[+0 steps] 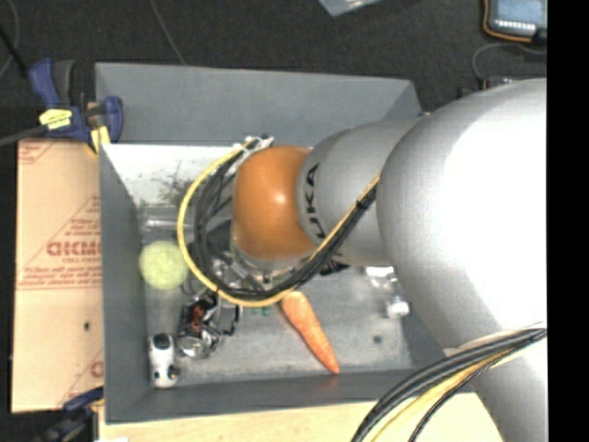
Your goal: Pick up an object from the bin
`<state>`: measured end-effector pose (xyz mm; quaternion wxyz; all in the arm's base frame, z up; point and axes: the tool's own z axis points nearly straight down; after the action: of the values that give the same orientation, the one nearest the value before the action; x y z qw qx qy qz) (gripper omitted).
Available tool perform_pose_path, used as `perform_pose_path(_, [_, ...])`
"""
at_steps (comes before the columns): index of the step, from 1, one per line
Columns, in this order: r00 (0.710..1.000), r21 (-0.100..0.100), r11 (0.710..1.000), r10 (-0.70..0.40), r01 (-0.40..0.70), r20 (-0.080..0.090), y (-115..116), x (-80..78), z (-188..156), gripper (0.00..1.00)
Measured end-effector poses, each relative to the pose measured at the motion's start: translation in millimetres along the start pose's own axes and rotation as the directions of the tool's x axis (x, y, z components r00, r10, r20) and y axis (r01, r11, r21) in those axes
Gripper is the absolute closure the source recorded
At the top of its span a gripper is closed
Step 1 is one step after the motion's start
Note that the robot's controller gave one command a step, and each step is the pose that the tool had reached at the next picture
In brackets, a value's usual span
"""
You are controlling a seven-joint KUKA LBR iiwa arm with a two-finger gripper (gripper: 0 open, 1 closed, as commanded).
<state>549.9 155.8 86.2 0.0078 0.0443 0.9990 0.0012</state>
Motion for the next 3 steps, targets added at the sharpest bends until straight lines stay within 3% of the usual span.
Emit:
perform_pose_path(1, [1.0, 0.0, 1.0, 0.0, 0.0, 0.0, 0, 0.5, -1, 1.0])
perform_pose_path(2, [0.917, 0.001, 0.917, -0.399, 0.399, 0.005, -67, -15.7, -54, 1.0])
perform_pose_path(3, [0.917, 0.001, 0.917, -0.398, 0.398, 0.005, -67, -15.6, -54, 1.0])
